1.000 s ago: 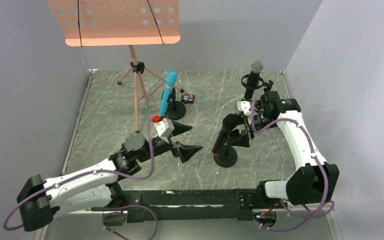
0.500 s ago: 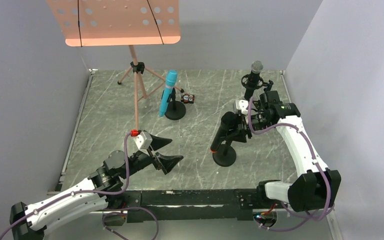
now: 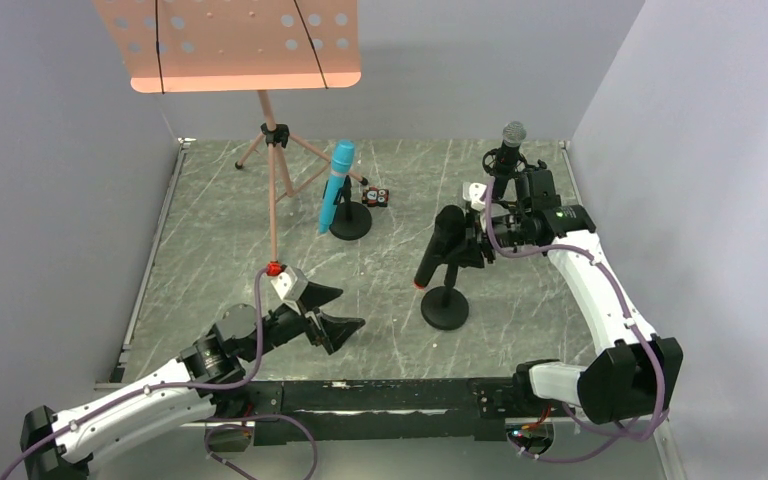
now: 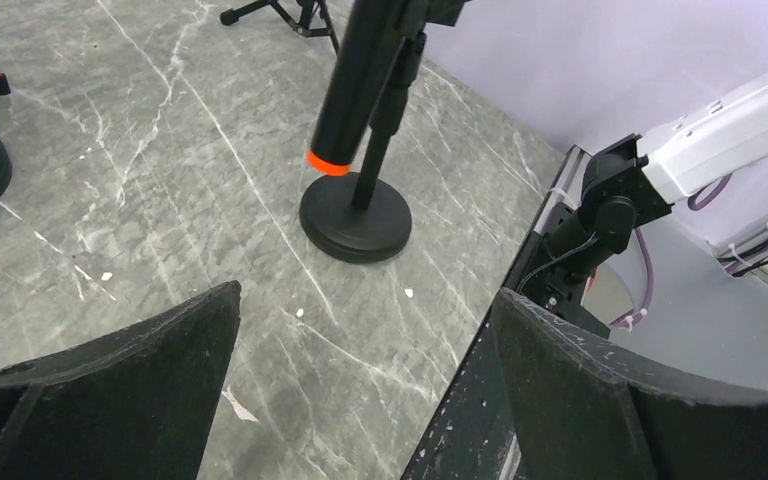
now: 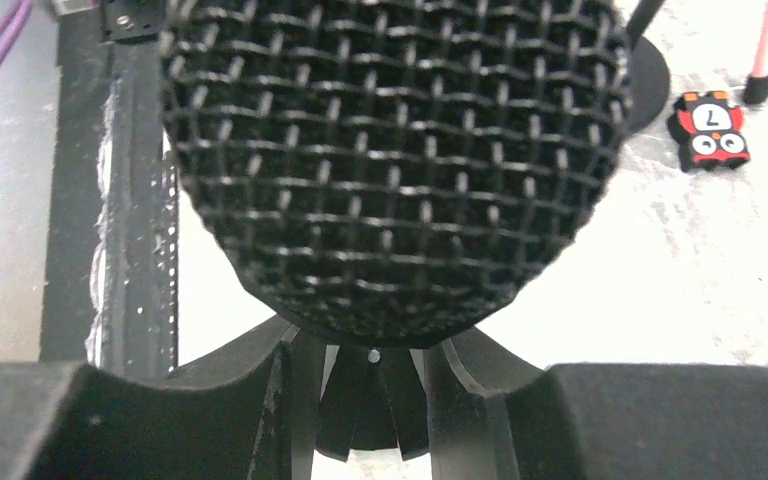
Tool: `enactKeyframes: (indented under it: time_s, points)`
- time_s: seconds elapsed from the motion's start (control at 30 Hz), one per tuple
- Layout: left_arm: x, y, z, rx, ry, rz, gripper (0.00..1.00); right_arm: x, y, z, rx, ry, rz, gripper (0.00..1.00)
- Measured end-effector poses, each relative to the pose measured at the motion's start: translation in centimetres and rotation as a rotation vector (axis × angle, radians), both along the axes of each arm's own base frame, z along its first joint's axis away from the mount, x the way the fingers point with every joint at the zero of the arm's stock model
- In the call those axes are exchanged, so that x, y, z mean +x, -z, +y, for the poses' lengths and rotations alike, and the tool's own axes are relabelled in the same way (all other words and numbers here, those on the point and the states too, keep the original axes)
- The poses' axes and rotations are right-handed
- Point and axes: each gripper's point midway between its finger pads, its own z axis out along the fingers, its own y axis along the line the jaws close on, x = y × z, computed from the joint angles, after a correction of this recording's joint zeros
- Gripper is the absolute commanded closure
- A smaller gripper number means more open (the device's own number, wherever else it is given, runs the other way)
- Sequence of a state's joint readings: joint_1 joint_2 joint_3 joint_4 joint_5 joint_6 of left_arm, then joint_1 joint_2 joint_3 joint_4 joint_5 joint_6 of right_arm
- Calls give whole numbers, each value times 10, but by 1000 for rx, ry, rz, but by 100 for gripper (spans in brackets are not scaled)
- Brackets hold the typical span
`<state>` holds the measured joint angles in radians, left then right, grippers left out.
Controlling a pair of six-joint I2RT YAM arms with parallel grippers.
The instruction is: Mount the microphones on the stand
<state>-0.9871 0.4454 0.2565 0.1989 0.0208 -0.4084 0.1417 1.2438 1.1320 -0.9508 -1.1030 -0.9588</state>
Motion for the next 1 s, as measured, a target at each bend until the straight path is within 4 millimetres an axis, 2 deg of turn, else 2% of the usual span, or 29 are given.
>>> enactKeyframes:
  time_s: [0.13, 0.63, 0.87, 0.93, 1.0]
  points:
    - [0, -2, 4, -6, -9, -5, 1, 23, -1, 5, -24, 74, -19, 76]
    - [4, -5, 24, 7, -93, 1, 1, 173, -3, 7, -41, 403, -111, 77]
    - [7, -2, 30, 32, -124, 17, 1, 212, -3, 5, -48, 487, -127, 75]
    - [8, 0, 31, 45, -134, 25, 1, 217, -3, 4, -49, 501, -129, 69]
    - [9, 3, 33, 56, -145, 33, 1, 219, -3, 4, -48, 505, -127, 51]
